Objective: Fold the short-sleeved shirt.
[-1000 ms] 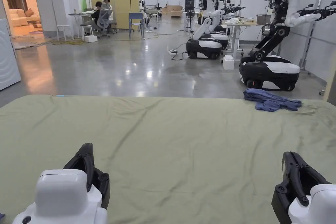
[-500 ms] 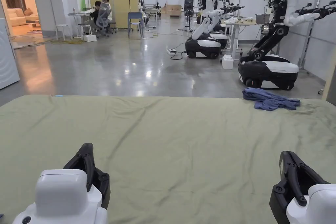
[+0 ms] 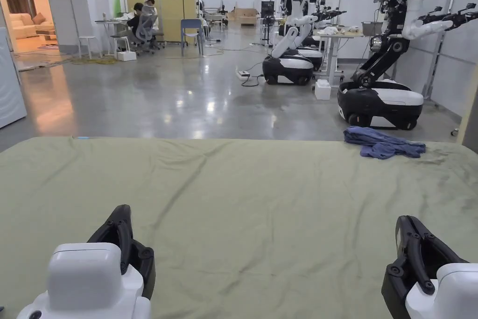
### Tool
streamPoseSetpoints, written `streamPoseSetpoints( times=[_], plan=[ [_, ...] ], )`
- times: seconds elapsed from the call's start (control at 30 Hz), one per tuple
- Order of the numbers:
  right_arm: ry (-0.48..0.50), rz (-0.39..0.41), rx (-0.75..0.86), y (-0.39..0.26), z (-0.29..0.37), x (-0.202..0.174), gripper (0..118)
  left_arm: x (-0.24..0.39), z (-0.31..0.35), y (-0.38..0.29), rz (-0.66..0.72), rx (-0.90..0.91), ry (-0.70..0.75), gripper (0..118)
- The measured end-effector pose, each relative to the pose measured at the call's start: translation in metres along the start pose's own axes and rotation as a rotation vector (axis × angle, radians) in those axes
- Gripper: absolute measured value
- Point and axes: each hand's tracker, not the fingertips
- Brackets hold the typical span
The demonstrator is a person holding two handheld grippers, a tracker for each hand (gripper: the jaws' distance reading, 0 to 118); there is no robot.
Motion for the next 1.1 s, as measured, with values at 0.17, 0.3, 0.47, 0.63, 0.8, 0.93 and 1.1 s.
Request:
streamPoseSetpoints(
  times=[0.17,0.3,0.47,0.63,0.8,0.93,1.1],
  plan=[
    [-0.003,0.003,0.002,0.000,0.000,0.000,5,0.000,0.000,0.000,0.000,0.002,-0.001,0],
    [-0.001,0.008,-0.004,-0.001,0.000,-0.001,5,0.001,-0.001,0.000,0.000,0.006,-0.001,0],
    [0.007,-0.007,-0.012,-0.003,-0.001,0.001,13,0.001,-0.003,-0.001,0.022,0.013,0.009,0],
    [0.033,-0.008,-0.045,-0.004,-0.005,0.003,117,-0.002,-0.012,-0.002,0.034,-0.057,-0.011,118],
    [0.025,0.019,-0.028,-0.006,-0.007,-0.001,118,-0.003,-0.009,0.005,0.035,-0.011,-0.012,118],
    [0.032,-0.006,-0.033,-0.007,-0.007,0.000,118,0.000,-0.009,0.003,0.025,-0.014,-0.008,118],
    [0.034,-0.019,-0.039,-0.006,-0.006,0.002,118,0.002,-0.007,0.003,0.027,-0.007,-0.005,118]
  ],
)
